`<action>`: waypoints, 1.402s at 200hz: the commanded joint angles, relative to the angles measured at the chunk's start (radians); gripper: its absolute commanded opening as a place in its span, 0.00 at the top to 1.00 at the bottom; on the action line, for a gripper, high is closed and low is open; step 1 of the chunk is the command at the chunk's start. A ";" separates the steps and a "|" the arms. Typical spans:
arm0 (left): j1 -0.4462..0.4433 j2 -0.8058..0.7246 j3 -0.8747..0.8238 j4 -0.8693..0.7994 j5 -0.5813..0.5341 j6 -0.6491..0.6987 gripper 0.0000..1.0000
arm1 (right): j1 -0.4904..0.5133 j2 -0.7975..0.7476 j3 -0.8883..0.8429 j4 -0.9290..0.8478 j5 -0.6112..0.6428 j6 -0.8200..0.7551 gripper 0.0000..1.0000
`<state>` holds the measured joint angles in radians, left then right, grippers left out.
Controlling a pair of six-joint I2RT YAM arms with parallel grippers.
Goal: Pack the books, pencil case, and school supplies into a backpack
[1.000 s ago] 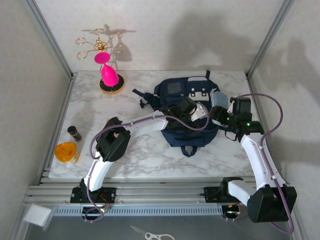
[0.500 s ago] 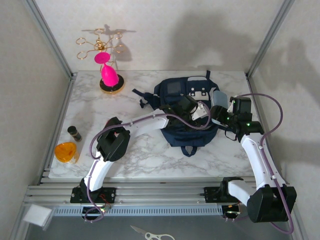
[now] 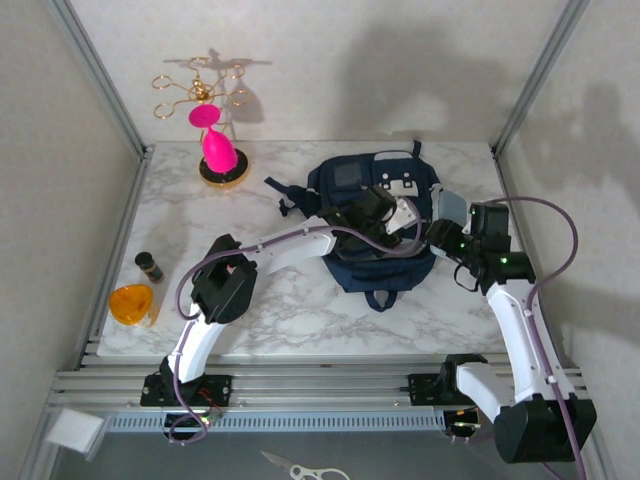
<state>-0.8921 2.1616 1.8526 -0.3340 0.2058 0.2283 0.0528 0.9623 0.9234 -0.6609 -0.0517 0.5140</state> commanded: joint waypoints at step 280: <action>-0.011 0.038 0.464 -0.040 -0.161 -0.598 1.00 | 0.163 0.405 -0.234 0.754 -0.365 0.320 0.50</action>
<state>-0.8997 2.2562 2.2684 -0.4328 0.0299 -0.3210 0.2138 1.3212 0.7044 -0.0471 -0.3542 0.7830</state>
